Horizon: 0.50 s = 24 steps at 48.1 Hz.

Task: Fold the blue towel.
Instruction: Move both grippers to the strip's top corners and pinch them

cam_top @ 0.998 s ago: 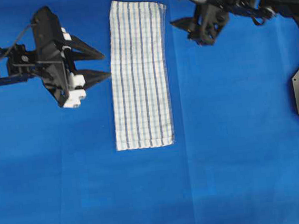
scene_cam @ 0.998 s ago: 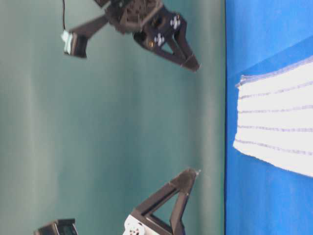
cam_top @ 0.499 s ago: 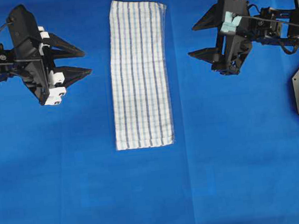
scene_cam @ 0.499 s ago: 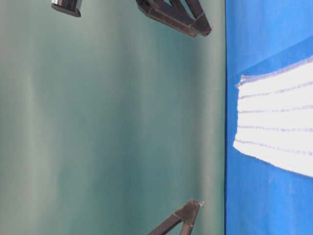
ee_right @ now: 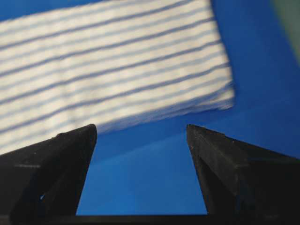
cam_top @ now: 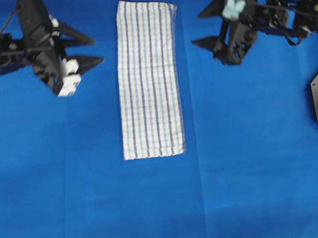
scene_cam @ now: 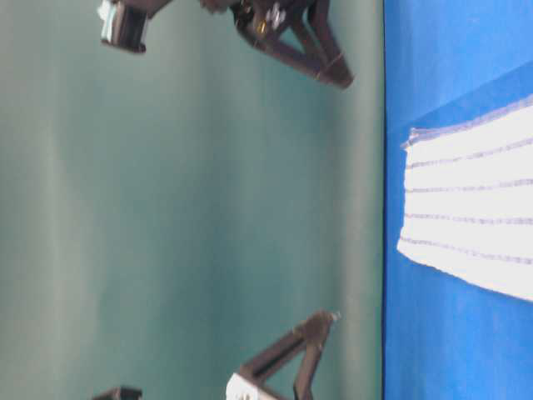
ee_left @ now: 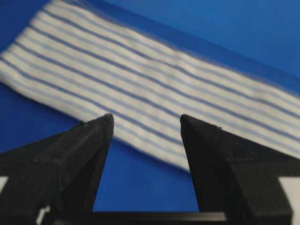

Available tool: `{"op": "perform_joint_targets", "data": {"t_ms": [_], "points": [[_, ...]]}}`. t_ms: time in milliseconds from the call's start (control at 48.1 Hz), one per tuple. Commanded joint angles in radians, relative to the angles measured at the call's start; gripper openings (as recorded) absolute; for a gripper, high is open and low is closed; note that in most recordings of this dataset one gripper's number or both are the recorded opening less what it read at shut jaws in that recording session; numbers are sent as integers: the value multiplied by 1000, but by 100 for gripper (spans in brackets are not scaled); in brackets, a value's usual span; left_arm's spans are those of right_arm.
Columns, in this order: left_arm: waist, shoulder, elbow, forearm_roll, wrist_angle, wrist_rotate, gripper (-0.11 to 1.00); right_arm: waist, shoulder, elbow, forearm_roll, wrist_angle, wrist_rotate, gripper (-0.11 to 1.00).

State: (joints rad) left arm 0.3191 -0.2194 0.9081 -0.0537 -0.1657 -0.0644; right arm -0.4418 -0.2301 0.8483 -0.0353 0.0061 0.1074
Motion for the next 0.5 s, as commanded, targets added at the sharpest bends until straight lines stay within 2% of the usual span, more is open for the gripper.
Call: {"op": "perform_joint_targets", "data": {"t_ms": [0, 229, 478], "points": [[40, 40, -63, 3, -9, 28, 52, -34, 29, -55, 0, -26, 2, 84], [149, 209, -169, 3, -18, 71, 52, -98, 195, -150, 0, -71, 2, 84], [216, 383, -244, 3, -123, 72, 52, -121, 342, -221, 5, -146, 3, 84]]}}
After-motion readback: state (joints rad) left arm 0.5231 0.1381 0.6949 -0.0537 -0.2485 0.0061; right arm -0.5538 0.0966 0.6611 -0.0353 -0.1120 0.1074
